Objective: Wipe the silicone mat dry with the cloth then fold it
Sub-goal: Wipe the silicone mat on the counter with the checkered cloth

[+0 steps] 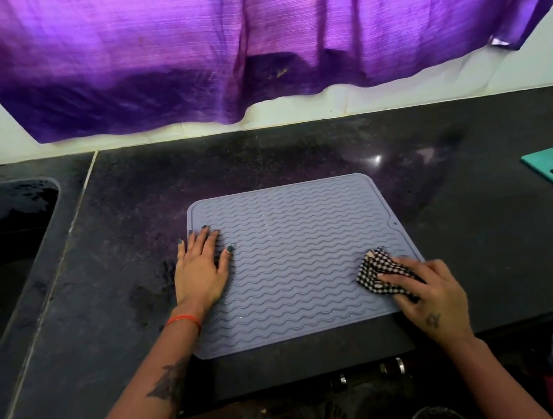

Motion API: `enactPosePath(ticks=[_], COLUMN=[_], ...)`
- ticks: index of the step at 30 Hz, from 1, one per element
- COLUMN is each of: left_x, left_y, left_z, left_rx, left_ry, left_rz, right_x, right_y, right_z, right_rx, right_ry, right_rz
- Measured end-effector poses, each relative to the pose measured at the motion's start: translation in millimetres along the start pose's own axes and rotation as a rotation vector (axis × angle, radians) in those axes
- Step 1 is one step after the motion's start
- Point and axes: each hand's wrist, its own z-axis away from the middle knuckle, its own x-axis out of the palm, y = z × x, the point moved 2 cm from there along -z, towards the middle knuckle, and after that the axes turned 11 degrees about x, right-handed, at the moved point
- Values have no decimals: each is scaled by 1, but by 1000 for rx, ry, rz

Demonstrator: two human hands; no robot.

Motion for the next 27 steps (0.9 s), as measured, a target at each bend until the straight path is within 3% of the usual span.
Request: enactPosePath(ticks=[7,13,17,24,27], left_x=[-1,-4,-13,-29,-38], left_y=[1,3,2,-9,-8], left_z=[1,1,7,38,52], left_rx=[14,10,-51,-173,-260], left_ry=[21,59,169,259,340], left_rz=[6,35,100,132,233], right_x=[-8,-11,8,32,48], right_y=[12,5,-2,-50,-78], right_z=[-10,-39,-60,-83,-89], right_rx=[210,603,821,923,912], right_ry=[46,53,-93,-360,-494], right_rz=[36,-427,-706,-1167,-1240])
